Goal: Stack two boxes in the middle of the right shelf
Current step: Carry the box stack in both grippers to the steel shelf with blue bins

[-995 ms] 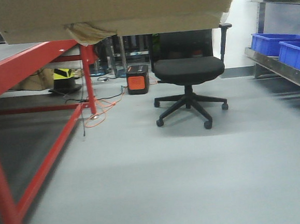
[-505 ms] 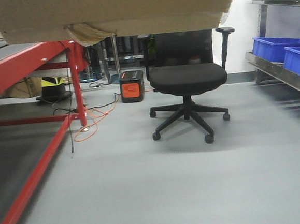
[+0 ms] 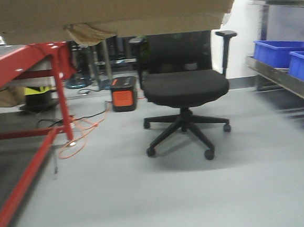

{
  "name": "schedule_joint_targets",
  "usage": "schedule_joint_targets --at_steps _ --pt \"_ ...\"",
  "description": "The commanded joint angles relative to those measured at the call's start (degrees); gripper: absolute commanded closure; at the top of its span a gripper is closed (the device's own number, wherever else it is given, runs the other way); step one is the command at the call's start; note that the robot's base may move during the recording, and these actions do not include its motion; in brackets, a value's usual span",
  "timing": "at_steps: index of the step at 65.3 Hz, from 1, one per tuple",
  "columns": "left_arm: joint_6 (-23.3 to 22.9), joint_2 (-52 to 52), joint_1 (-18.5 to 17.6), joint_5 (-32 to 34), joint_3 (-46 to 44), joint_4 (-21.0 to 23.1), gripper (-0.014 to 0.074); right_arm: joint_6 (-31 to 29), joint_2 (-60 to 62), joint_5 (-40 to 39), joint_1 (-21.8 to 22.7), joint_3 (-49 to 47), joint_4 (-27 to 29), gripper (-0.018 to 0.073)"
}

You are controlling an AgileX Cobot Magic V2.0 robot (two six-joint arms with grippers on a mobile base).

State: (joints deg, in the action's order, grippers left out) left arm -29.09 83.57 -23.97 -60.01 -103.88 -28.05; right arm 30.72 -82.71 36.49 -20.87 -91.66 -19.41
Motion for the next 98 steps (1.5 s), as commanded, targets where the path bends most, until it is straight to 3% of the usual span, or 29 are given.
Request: schedule_joint_targets --at_steps 1,98 --pt "0.2 -0.5 0.3 1.5 -0.6 -0.7 0.0708 0.3 1.1 -4.0 0.2 -0.9 -1.0 0.0712" --pt "0.2 -0.5 0.3 1.5 -0.6 -1.3 0.0708 0.3 1.1 -4.0 0.2 -0.9 -1.0 0.0712"
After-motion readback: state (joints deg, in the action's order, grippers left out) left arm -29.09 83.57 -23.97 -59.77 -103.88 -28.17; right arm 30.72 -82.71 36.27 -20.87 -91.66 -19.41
